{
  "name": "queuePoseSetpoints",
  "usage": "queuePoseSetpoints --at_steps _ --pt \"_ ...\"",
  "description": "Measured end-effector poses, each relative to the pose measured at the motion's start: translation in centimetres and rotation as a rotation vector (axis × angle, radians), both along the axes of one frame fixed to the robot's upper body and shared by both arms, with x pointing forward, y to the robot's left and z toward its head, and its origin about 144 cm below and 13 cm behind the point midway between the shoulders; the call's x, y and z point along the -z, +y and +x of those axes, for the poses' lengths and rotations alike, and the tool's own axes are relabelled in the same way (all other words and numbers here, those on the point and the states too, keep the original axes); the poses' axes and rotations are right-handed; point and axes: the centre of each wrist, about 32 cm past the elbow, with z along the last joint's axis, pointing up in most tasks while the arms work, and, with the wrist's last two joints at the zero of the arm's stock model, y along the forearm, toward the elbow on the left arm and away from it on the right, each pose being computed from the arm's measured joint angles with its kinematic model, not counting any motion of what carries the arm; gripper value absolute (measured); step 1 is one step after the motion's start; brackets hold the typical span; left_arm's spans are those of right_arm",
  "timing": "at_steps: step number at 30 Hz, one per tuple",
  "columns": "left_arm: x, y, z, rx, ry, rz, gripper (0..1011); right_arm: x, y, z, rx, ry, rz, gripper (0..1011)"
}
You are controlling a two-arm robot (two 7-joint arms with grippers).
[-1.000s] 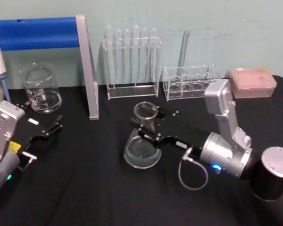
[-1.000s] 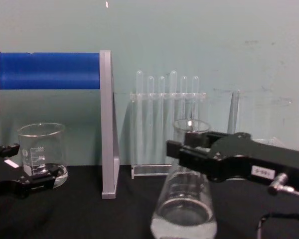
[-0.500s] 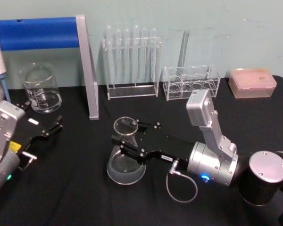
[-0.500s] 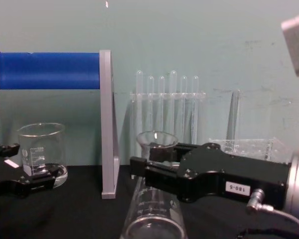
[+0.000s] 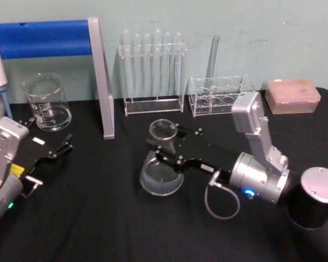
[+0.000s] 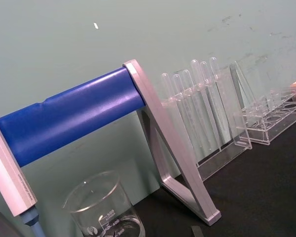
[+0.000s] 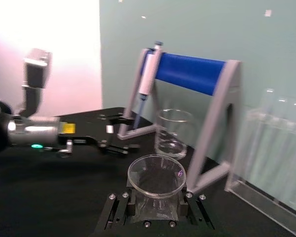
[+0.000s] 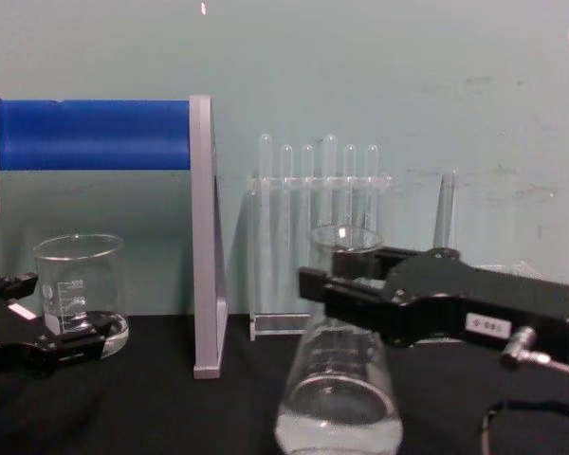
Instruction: Grasp the erlenmeyer flask with one hand, shake it three times, then place it back.
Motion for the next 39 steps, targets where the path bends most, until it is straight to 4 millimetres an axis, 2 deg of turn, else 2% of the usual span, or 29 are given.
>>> queuePoseSetpoints --at_steps 12,22,33,39 --pt "0.0 0.0 0.0 0.000 0.000 0.000 1001 -0.7 -3.6 0.5 0.122 -0.024 -0.036 456" --pt "0.0 0.0 0.0 0.000 0.000 0.000 1001 -0.6 -5.3 0.8 0.234 -0.022 -0.047 456" --pt "0.0 0.0 0.0 0.000 0.000 0.000 1001 -0.5 -5.5 0.8 0.284 -0.020 -0.048 456" --pt "0.0 0.0 0.0 0.000 0.000 0.000 1001 -0.5 -4.3 0.6 0.243 -0.016 -0.033 456"
